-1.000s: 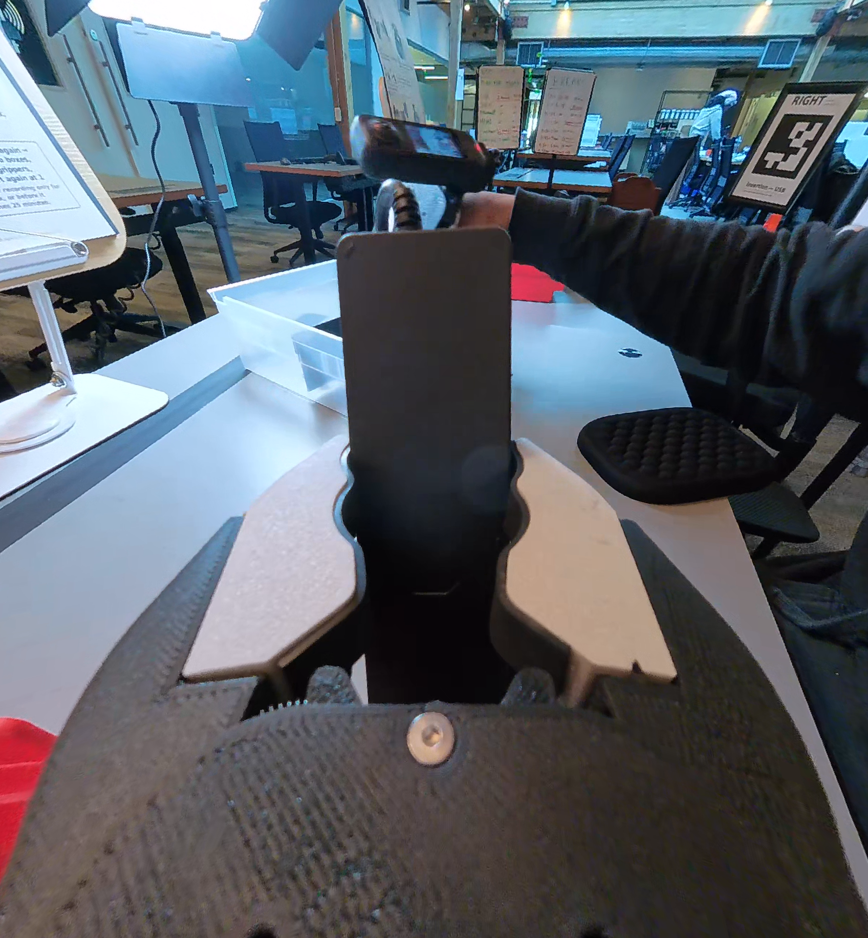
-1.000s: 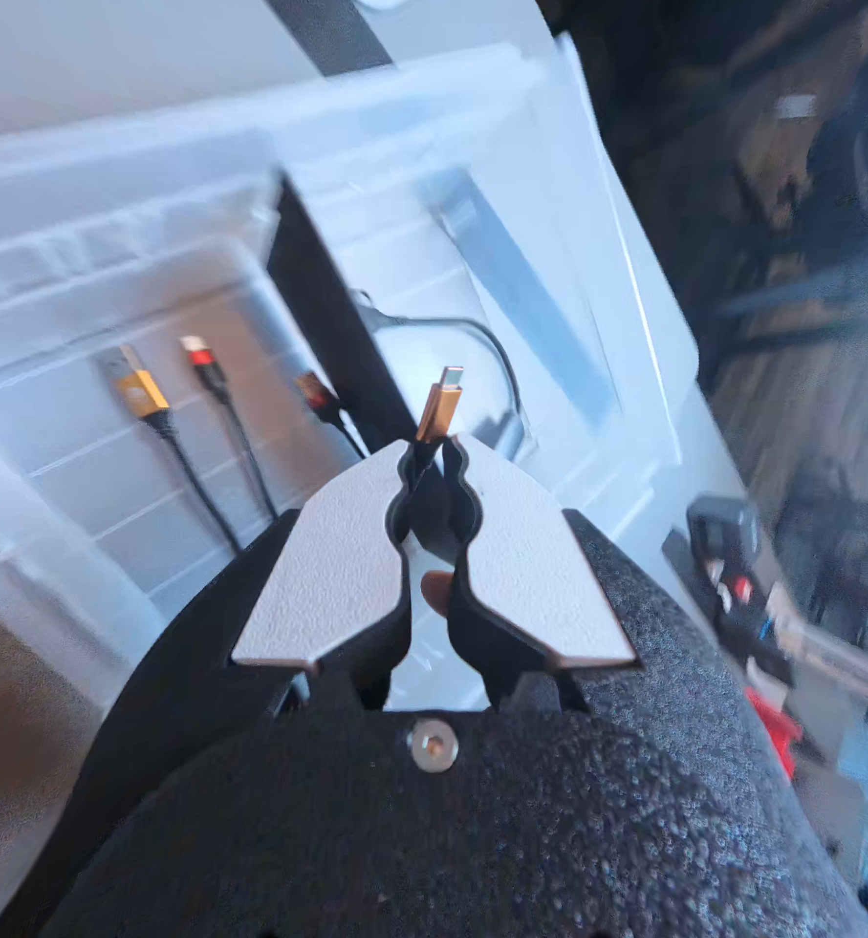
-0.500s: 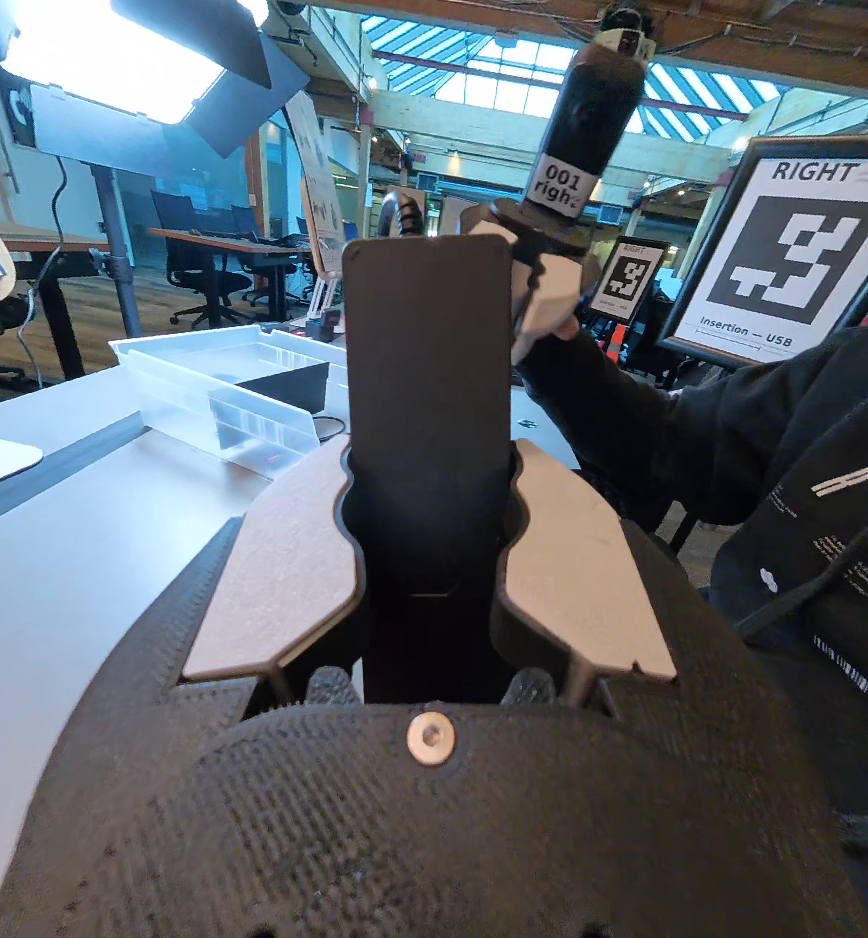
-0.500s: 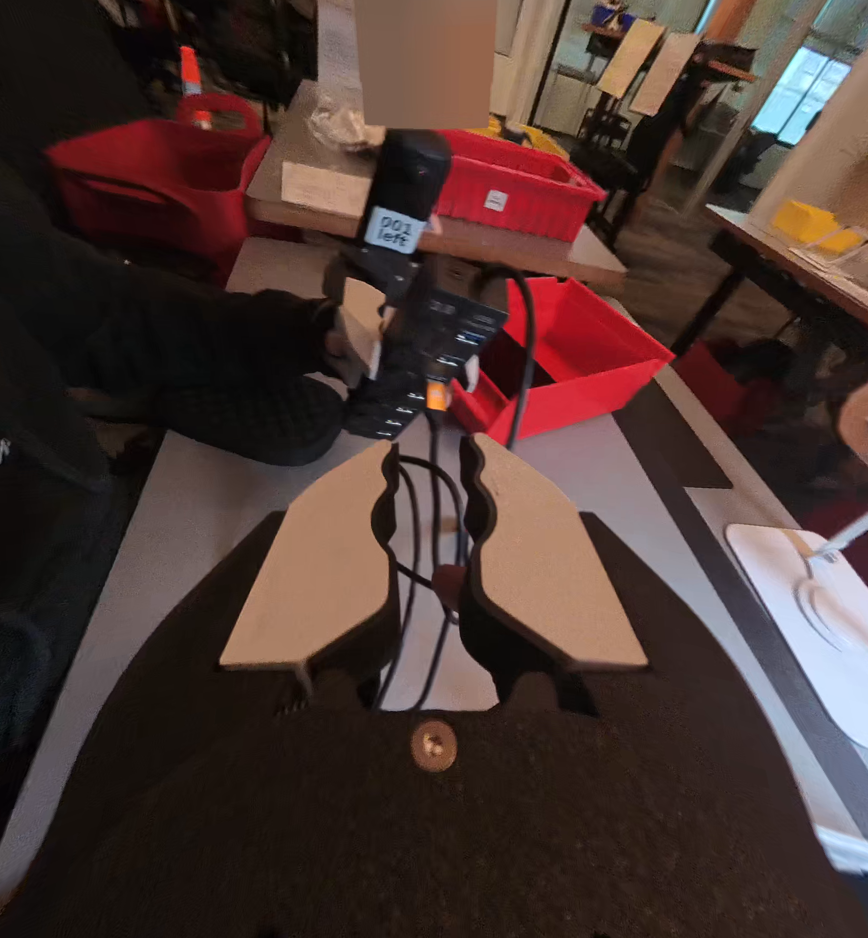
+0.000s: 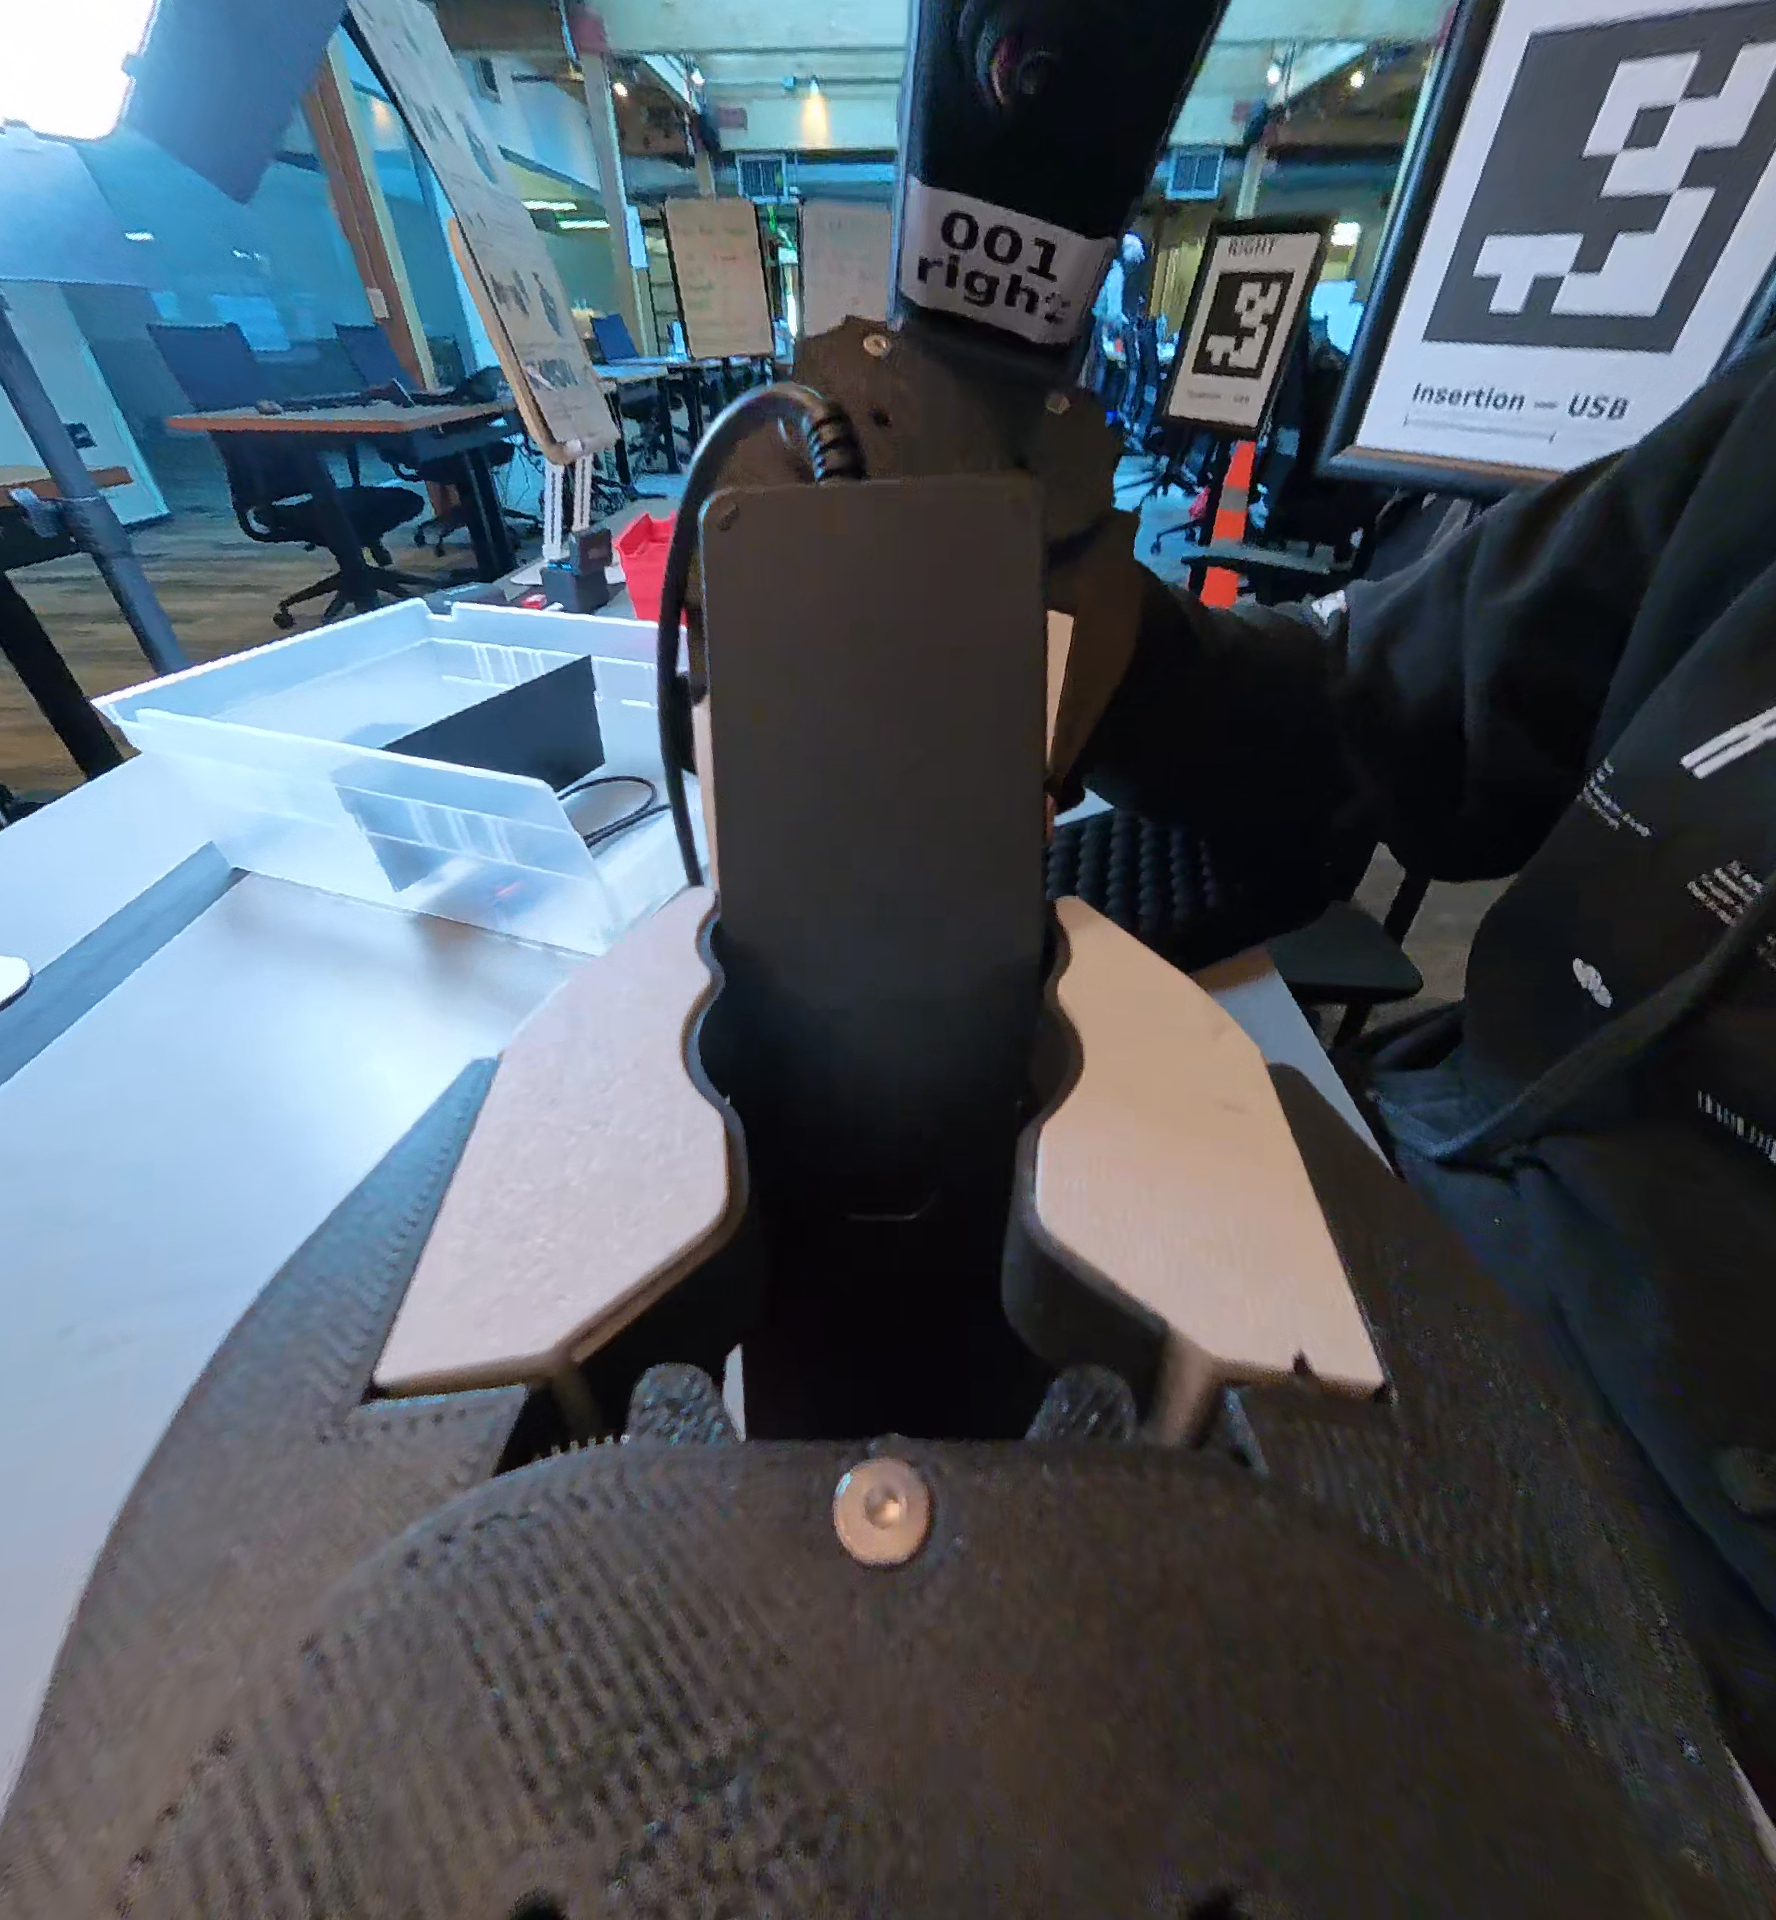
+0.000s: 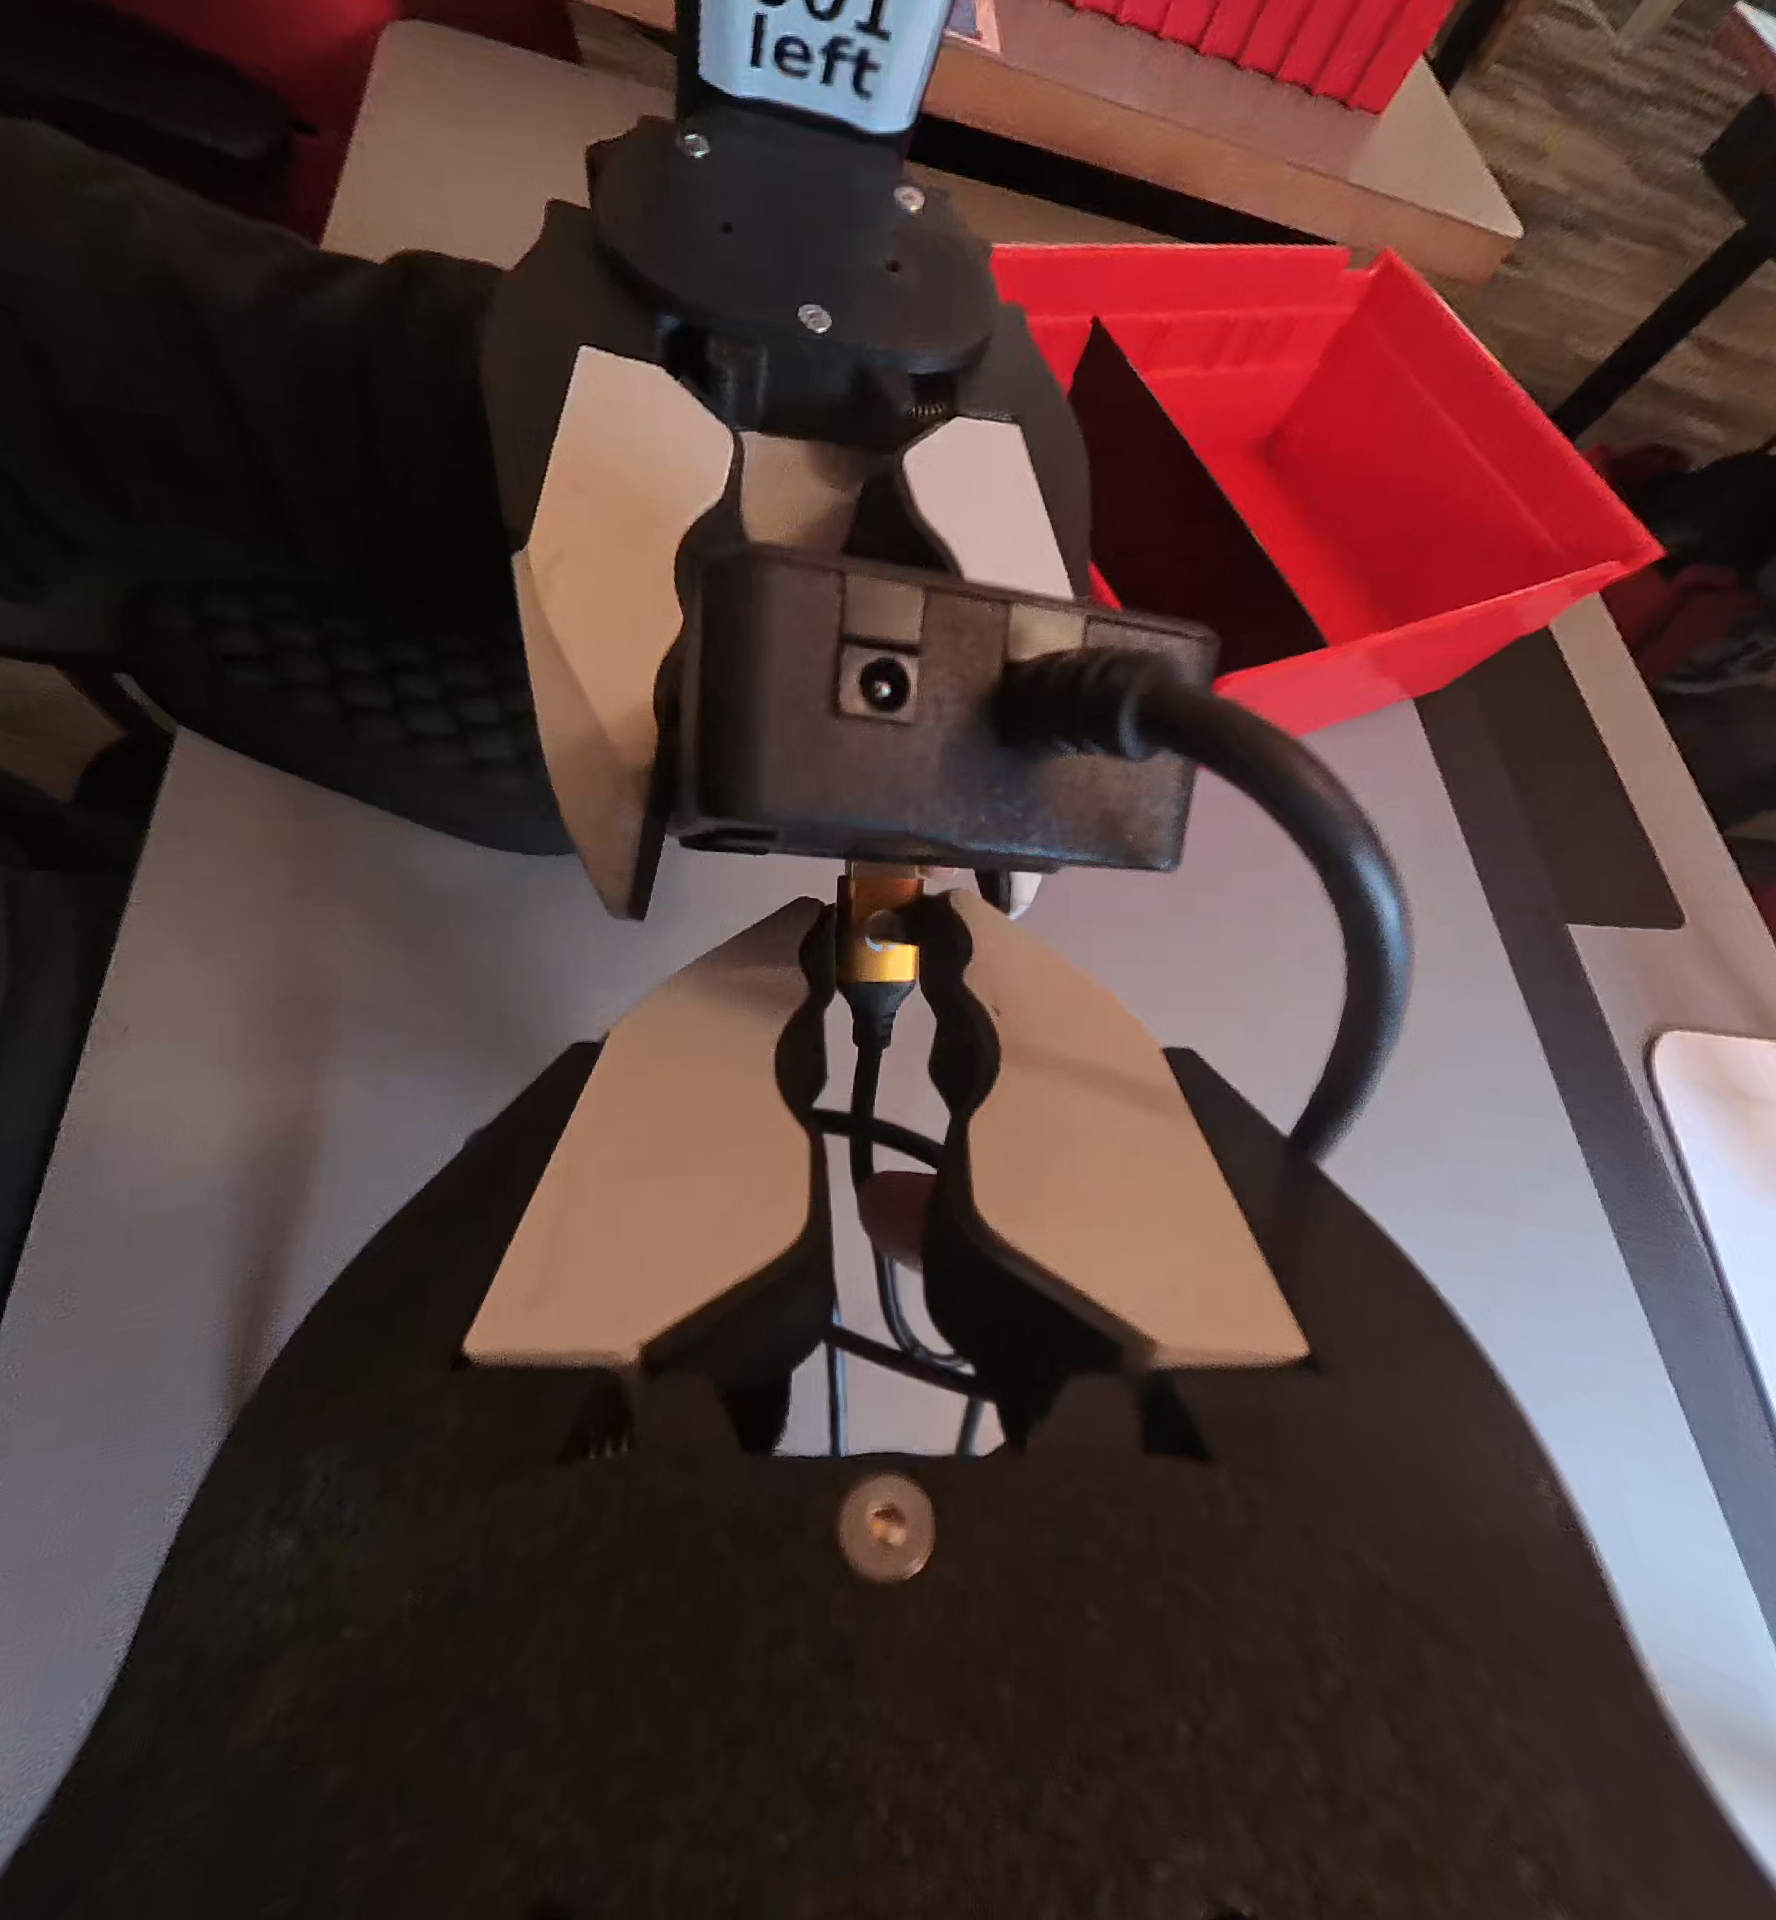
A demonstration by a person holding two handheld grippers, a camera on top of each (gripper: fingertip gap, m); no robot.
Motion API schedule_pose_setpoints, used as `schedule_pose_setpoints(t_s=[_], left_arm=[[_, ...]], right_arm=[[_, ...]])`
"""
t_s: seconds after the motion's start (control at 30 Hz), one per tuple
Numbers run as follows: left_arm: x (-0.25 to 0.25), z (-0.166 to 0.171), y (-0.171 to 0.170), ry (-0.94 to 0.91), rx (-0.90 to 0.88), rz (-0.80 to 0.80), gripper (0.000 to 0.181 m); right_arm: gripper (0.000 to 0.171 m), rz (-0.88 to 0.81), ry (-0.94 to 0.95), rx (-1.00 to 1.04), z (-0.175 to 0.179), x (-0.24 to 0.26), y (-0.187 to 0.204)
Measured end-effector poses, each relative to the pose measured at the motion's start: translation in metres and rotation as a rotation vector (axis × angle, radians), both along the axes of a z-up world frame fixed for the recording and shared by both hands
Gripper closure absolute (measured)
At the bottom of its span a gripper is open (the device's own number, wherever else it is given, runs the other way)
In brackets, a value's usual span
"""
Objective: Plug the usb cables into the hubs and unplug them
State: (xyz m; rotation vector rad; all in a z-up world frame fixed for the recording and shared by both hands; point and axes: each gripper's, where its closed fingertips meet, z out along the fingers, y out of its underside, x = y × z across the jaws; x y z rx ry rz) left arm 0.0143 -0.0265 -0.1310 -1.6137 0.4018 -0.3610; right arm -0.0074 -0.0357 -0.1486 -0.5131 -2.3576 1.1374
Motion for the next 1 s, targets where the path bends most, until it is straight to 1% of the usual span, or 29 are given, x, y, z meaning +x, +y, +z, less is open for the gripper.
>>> schedule_pose_setpoints(t_s=[0.07,0.13,0.17,0.2,0.23,0.3,0.37,0.43,0.5,0.63,0.7,0.77,0.83,0.9,1.0], left_arm=[[0.003,0.002,0.000,0.012,-0.006,0.003,0.125],[-0.005,0.025,-0.010,-0.042,0.087,0.020,0.125],[-0.011,0.040,-0.020,-0.080,0.135,0.027,0.126],[-0.021,0.049,-0.028,-0.098,0.163,0.054,0.126],[-0.033,0.052,-0.033,-0.098,0.173,0.111,0.125],[-0.061,0.050,-0.036,-0.121,0.174,0.244,0.126],[-0.079,0.038,-0.031,-0.150,0.115,0.334,0.126],[-0.087,0.020,-0.020,-0.095,0.041,0.408,0.126],[-0.088,0.002,-0.009,-0.021,-0.044,0.458,0.125],[-0.080,-0.028,0.009,0.045,-0.175,0.483,0.126],[-0.080,-0.037,0.013,0.073,-0.220,0.500,0.125],[-0.081,-0.042,0.014,0.094,-0.240,0.516,0.125],[-0.082,-0.040,0.013,0.094,-0.236,0.523,0.125],[-0.085,-0.038,0.011,0.083,-0.234,0.534,0.125],[-0.087,-0.035,0.008,0.068,-0.219,0.537,0.125]], right_arm=[[0.156,0.000,-0.020,0.039,-0.006,0.005,0.006],[0.156,-0.025,-0.041,0.122,-0.021,0.010,0.025],[0.156,-0.013,-0.054,0.097,-0.024,0.017,0.030],[0.156,0.024,-0.055,0.035,-0.019,0.027,0.032],[0.156,0.078,-0.030,-0.048,-0.004,0.040,0.032],[0.156,0.187,0.021,-0.230,0.041,0.068,0.033],[0.156,0.267,0.092,-0.347,0.088,0.093,0.040],[0.156,0.329,0.167,-0.444,0.134,0.114,0.048],[0.156,0.381,0.236,-0.543,0.176,0.133,0.056],[0.156,0.405,0.370,-0.696,0.242,0.154,0.080],[0.156,0.347,0.439,-0.734,0.267,0.153,0.099],[0.156,0.210,0.526,-0.667,0.279,0.139,0.123],[0.156,0.090,0.557,-0.599,0.284,0.124,0.150],[0.156,-0.017,0.541,-0.541,0.280,0.107,0.178],[0.156,-0.143,0.454,-0.506,0.256,0.081,0.222]])
